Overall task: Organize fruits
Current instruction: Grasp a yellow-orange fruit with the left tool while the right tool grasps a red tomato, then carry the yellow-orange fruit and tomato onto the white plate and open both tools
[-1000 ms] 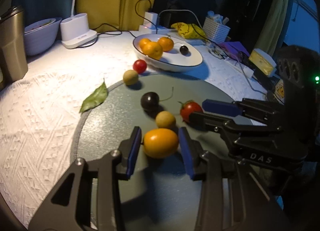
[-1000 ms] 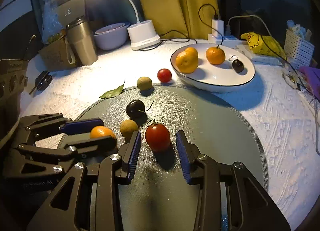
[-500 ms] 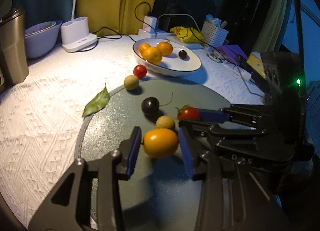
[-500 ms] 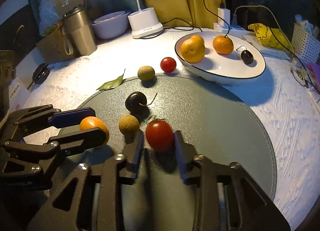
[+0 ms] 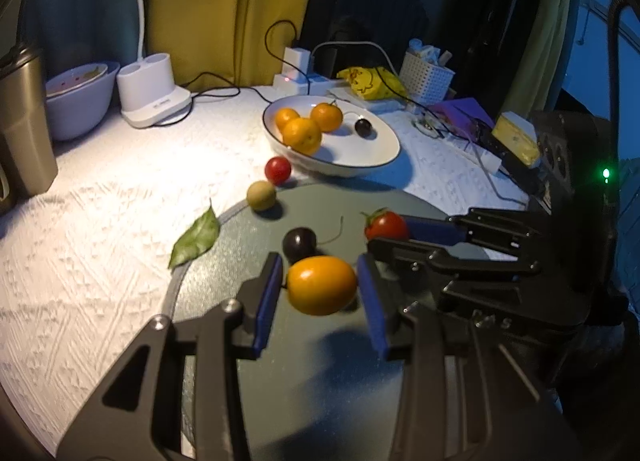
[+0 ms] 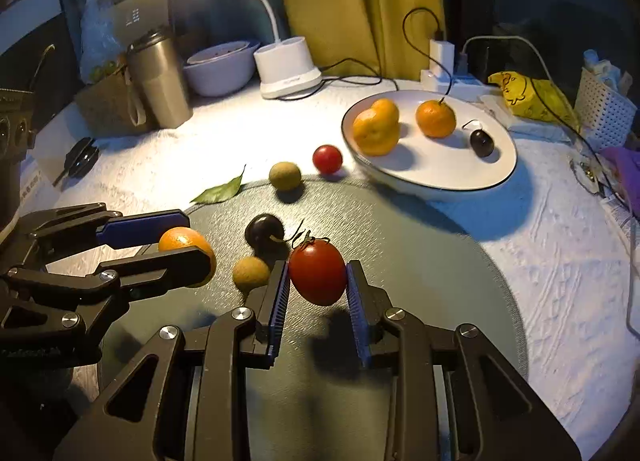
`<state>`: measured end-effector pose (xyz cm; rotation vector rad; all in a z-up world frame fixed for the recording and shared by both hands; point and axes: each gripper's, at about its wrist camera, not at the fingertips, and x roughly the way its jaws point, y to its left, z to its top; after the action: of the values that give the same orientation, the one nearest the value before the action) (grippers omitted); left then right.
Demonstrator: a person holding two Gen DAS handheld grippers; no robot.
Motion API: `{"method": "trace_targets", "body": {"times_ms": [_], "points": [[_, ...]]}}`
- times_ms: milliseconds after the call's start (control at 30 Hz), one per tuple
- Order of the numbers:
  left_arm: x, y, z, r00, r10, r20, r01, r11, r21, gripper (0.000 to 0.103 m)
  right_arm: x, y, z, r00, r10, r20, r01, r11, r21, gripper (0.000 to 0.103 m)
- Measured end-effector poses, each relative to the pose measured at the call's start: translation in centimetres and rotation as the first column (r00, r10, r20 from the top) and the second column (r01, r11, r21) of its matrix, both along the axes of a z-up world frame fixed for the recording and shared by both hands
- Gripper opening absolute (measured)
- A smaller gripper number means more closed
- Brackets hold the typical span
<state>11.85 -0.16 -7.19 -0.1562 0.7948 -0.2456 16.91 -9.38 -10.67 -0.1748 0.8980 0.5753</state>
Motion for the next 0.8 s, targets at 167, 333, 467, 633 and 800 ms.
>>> {"method": "trace_targets", "body": {"times_ms": [167,333,467,633,800], "points": [[0.9,-0.2,0.6,1.0,-0.002,0.011,0.002,1.0,0.008,0.04,0.8,-0.7,0.9,1.0,-0.019,0.023,0.019,1.0,0.01,0.031],[2.2,-0.4,1.3,1.0,-0.01,0.022,0.01,1.0,0.019,0.04,1.9,-1.4,1.4,0.999,-0.036,0.039,0.035,0.999,0.019,0.031],[3.3,-0.7,1.8,0.999,-0.022,0.035,0.021,0.999,0.026,0.04,3.0,-1.8,1.8,0.998,-0.043,0.048,0.042,0.999,0.024,0.031],[5.0,-1.3,2.3,0.998,-0.034,0.043,0.033,0.999,0.036,0.04,4.2,-2.2,2.4,0.996,-0.052,0.068,0.05,0.998,0.033,0.031],[6.4,-1.7,2.7,0.998,-0.046,0.05,0.044,0.998,0.042,0.04,5.7,-2.8,2.9,0.995,-0.065,0.081,0.062,0.997,0.042,0.031]]}}
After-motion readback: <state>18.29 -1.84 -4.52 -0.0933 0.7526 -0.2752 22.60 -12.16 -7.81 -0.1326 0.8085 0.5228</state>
